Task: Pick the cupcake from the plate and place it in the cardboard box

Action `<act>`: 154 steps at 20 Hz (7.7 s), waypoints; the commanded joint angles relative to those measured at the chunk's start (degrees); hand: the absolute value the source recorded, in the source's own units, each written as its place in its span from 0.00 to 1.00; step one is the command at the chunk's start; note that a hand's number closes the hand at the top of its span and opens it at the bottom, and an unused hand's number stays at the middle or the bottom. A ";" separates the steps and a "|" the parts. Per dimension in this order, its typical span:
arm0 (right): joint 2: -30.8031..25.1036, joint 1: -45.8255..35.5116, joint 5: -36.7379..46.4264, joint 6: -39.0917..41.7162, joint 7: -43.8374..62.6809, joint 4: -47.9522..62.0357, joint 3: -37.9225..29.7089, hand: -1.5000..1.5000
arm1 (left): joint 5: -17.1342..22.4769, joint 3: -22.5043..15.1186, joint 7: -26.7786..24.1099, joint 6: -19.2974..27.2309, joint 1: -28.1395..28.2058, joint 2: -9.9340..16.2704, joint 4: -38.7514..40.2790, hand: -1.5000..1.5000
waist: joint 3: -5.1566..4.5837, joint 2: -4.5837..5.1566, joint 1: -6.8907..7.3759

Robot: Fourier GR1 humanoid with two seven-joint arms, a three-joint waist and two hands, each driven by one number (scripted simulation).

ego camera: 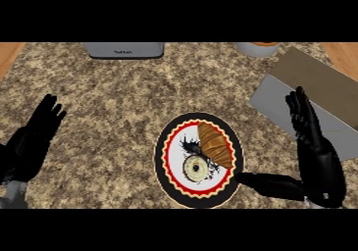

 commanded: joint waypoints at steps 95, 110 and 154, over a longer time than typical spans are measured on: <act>20.51 -17.73 46.01 46.14 63.96 21.13 17.04 1.00 | -15.29 18.35 9.27 -16.97 0.16 -14.09 -1.91 0.50 | 0.08 0.43 0.43; 18.71 -19.77 52.35 43.81 48.63 27.09 14.23 1.00 | -17.77 19.22 9.68 -17.96 1.17 -17.14 -2.97 0.50 | 0.08 0.45 0.46; 0.15 -30.71 53.76 51.87 41.20 -4.68 -24.92 1.00 | -20.87 18.79 13.64 -16.91 -0.12 -20.35 -6.47 0.50 | 0.10 0.50 0.46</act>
